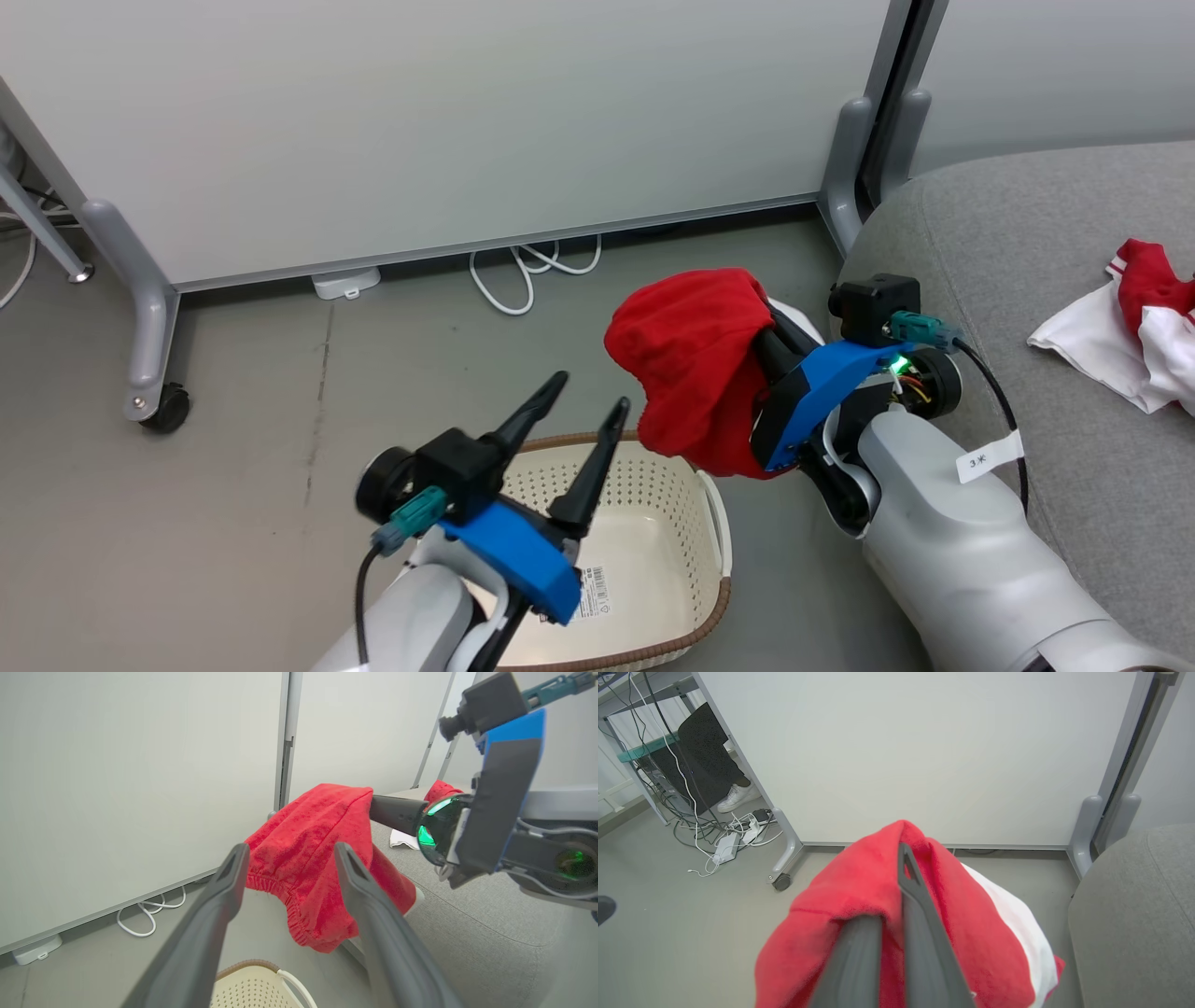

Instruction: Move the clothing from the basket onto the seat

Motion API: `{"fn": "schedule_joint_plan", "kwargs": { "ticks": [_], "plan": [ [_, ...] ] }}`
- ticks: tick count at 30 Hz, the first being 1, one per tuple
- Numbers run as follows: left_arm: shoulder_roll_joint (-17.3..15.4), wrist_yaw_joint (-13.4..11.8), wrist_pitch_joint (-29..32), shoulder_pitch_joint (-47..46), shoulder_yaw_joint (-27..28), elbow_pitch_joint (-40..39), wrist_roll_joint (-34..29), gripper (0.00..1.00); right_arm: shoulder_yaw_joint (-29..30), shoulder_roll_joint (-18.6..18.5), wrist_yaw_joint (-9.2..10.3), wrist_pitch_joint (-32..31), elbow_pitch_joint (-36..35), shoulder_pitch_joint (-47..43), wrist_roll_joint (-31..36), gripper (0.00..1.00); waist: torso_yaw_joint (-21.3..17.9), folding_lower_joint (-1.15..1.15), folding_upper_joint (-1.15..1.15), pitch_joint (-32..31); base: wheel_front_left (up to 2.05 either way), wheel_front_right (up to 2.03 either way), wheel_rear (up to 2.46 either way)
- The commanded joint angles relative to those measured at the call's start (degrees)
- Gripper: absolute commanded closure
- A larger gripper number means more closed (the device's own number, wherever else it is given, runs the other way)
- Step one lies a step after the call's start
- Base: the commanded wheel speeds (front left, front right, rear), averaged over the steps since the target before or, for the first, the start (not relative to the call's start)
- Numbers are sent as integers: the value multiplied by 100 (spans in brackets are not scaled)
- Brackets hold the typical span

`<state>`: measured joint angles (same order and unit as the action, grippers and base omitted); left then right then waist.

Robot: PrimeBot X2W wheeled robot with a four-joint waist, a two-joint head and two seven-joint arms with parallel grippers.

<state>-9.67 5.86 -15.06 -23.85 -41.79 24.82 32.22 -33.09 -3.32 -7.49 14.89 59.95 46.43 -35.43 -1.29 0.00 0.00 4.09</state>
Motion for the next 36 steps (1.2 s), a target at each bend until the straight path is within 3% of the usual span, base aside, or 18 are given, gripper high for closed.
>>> {"fn": "schedule_joint_plan", "kwargs": {
  "ticks": [1,9,16,25,36],
  "plan": [
    [-49,-26,-17,127,147,-83,-100,0,20,-38,-1,40,-8,53,-2,100,10,0,0,4,0,0,0],
    [-118,-69,-17,827,1108,-451,-732,0,155,-69,-1,39,-108,-63,61,100,21,0,0,2,0,0,0],
    [-6,50,-17,1176,1574,-595,-999,0,249,-86,-1,39,-172,-144,118,100,8,0,0,-23,0,0,0],
    [147,137,-17,1260,1820,-618,-1235,0,334,-103,-1,40,-262,-233,171,100,-145,0,0,-17,0,0,0],
    [153,161,-17,1149,1778,-663,-1306,0,368,-78,-1,40,-371,-240,192,100,-799,0,0,66,0,0,0]
  ]
}}
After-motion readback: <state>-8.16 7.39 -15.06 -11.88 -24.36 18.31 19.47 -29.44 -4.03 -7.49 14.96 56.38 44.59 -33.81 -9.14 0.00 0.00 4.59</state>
